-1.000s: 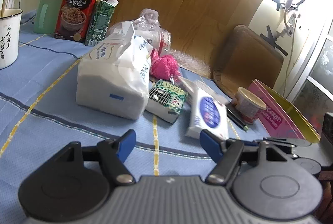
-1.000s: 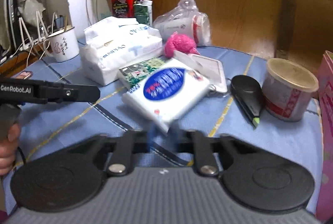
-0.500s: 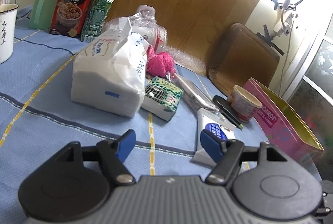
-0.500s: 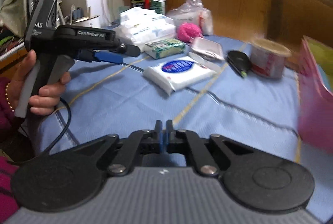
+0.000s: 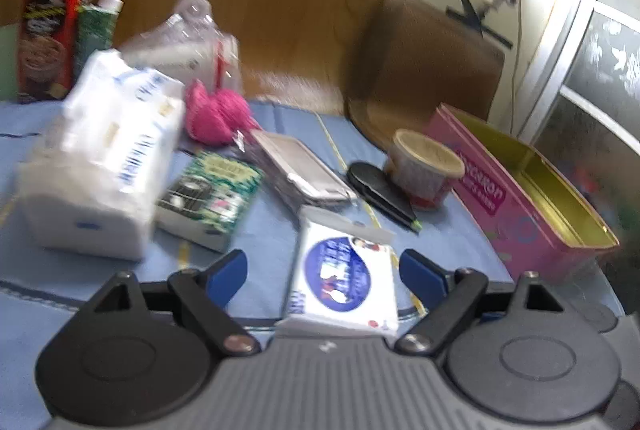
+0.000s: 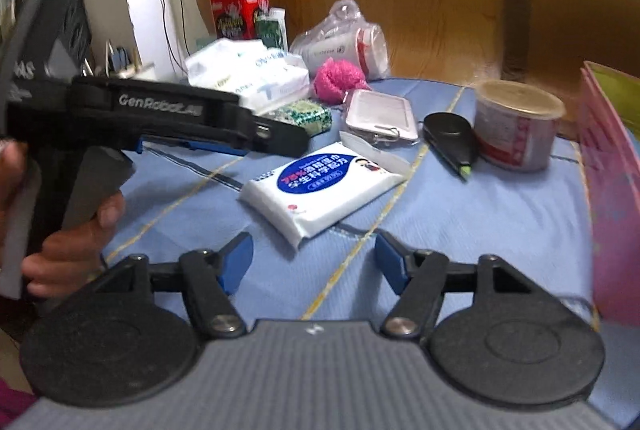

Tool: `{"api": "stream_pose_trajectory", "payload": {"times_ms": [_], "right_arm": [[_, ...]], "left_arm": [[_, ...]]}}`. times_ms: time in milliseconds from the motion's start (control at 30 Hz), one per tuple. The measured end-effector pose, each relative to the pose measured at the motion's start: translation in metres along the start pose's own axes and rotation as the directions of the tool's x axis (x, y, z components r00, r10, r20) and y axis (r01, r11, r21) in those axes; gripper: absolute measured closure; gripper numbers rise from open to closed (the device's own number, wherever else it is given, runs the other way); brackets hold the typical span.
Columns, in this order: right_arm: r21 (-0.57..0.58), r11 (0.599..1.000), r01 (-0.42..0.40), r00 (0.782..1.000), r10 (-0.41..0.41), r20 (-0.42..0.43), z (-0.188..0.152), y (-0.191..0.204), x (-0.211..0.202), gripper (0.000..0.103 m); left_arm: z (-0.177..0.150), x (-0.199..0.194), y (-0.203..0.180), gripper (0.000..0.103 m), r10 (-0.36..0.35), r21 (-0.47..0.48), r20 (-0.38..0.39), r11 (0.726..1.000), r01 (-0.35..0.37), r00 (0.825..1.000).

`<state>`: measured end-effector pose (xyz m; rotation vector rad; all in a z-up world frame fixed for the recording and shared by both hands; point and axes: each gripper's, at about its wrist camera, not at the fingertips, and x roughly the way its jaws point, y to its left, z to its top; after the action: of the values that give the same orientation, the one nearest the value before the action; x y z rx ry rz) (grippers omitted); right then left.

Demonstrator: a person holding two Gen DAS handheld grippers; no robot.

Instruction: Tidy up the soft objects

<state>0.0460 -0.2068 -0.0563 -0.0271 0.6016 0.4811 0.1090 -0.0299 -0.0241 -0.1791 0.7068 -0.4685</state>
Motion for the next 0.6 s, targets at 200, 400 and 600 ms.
{"api": "stream_pose_trajectory", "payload": {"times_ms": [200, 400, 600], "right_arm": [[-0.057, 0.998, 0.008, 1.000, -0.008, -0.007, 0.006, 0.009, 0.018, 0.029], [-0.034, 0.998, 0.056, 0.998, -0.055, 0.027, 0.000, 0.013, 0.009, 0.051], [0.022, 0.997, 0.069, 0.994, -0.071, 0.082, -0.014, 0.010, -0.015, 0.053]], "left_arm": [[-0.008, 0.017, -0.006, 0.019, -0.017, 0.000, -0.052, 1.000, 0.017, 0.999], [-0.024, 0.005, -0.031, 0.021, -0.043, 0.030, -0.066, 0.999, 0.045, 0.997], [-0.029, -0.005, -0.041, 0.025, -0.082, -0.011, -0.067, 0.997, 0.081, 0.994]]}}
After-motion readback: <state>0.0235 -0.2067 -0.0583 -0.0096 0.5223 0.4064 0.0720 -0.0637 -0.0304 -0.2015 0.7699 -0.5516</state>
